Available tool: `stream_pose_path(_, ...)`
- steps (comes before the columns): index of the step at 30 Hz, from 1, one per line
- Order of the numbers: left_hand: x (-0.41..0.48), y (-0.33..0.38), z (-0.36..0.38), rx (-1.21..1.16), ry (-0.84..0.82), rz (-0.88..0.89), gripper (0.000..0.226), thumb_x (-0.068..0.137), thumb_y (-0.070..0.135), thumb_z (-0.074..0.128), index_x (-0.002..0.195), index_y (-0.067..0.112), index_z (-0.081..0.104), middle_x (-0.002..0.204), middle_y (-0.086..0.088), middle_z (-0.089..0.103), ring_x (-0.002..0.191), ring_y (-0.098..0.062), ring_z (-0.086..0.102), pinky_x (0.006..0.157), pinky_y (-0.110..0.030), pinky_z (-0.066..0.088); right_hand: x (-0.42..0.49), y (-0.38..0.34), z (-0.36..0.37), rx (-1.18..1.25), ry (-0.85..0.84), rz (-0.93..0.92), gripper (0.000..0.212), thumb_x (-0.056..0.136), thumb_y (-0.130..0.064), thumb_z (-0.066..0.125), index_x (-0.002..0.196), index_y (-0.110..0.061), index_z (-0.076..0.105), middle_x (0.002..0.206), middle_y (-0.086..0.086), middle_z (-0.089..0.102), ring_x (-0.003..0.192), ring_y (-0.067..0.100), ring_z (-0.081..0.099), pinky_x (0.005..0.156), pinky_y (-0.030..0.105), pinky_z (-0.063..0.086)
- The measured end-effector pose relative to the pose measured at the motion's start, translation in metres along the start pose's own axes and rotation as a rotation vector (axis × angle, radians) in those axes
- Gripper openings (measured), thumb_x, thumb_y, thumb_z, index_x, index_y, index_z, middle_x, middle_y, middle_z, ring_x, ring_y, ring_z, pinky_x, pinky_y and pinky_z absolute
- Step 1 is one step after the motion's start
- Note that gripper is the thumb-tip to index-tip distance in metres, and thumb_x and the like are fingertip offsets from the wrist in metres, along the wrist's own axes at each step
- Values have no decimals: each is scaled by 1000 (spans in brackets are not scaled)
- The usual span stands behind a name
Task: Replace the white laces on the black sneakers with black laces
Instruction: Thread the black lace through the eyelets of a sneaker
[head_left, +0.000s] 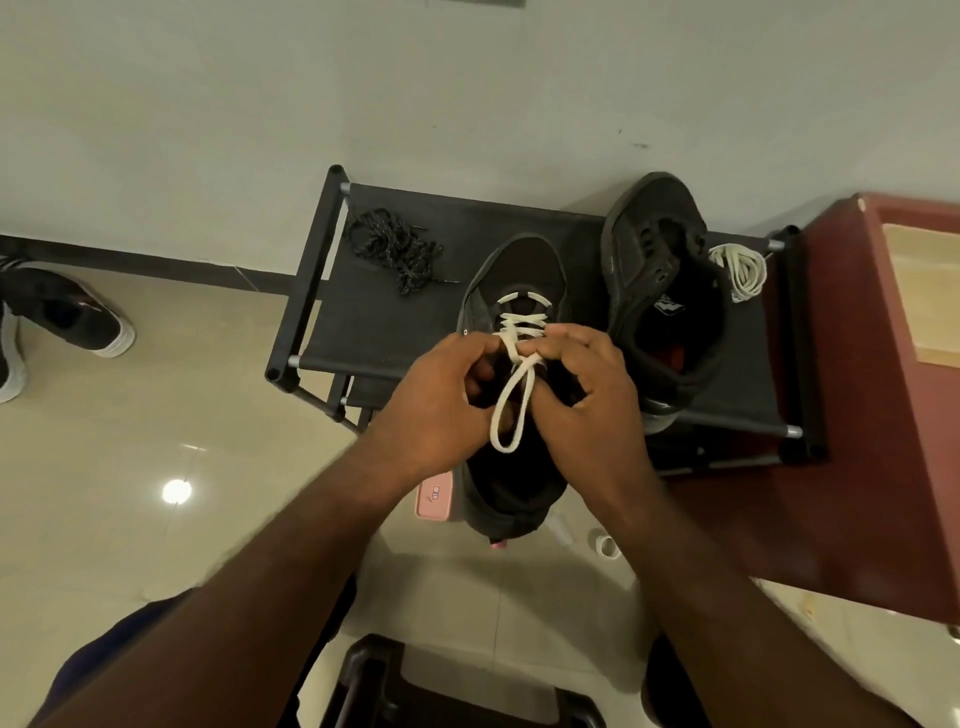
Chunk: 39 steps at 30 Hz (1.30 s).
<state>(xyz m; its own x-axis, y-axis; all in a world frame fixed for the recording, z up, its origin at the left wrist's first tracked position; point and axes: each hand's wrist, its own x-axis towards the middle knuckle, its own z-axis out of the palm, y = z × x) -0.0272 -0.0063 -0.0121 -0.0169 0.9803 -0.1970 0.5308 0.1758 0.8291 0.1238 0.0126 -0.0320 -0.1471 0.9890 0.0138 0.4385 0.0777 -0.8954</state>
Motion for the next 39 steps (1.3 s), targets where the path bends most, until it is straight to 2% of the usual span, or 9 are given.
stream_pose_path(6,0,-4,6,-25,10,-14,45,77,19,75,118,25,58,94,3,57,78,-11,56,71,-29,51,13,-19,-25,536,-18,216,13,100,-15,59,90,-13,68,82,3,73,80,14,69,73,30,53)
stream_pose_path(10,3,-6,10,-4,28,-31,45,79,24,73,120,28,56,91,4,55,74,-10,53,68,-25,47,24,-29,-59,804,240,255,15,103,-18,49,91,-16,58,68,3,63,64,19,62,56,28,46)
stream_pose_path(15,4,-7,13,-14,58,-43,42,79,24,73,117,30,58,84,5,55,66,-8,50,63,-24,43,29,-18,-82,569,529,167,11,104,-19,51,110,-14,59,84,-1,68,73,15,67,60,27,53)
stream_pose_path(21,2,-4,15,23,109,-55,39,81,28,74,117,29,60,79,7,56,65,-8,53,62,-26,47,16,-7,-57,-349,-19,-4,55,96,-23,66,147,-15,48,151,0,44,139,9,40,113,14,31)
stream_pose_path(23,0,-3,14,23,132,-53,36,80,28,76,113,30,62,78,7,58,66,-10,56,63,-30,51,13,-13,-52,-397,15,-73,42,98,-23,63,138,-12,57,140,3,55,130,14,49,111,24,41)
stream_pose_path(25,0,-2,14,24,154,-59,31,79,28,77,107,30,63,77,6,60,67,-12,59,65,-34,55,11,-18,-51,-375,129,-138,20,99,-29,61,97,-12,71,94,0,68,85,13,64,76,30,56)
stream_pose_path(27,-2,-1,13,22,173,-60,26,78,28,78,100,32,64,76,6,62,67,-12,60,66,-34,57,9,-20,-48,-302,116,-90,38,99,-34,62,69,-11,63,62,0,61,56,17,57,53,35,49)
stream_pose_path(32,-2,-1,12,87,228,-24,20,77,29,78,96,27,71,77,9,62,67,-6,59,64,-29,54,2,-19,-28,-280,-210,84,22,85,-24,70,104,-23,60,94,-10,60,80,5,58,68,18,48)
stream_pose_path(39,-2,0,12,141,254,-9,13,85,29,70,94,21,75,80,8,67,72,-8,61,68,-36,56,2,-13,-18,-304,-81,56,15,91,-23,67,105,-23,61,95,-10,62,82,1,59,69,8,45)
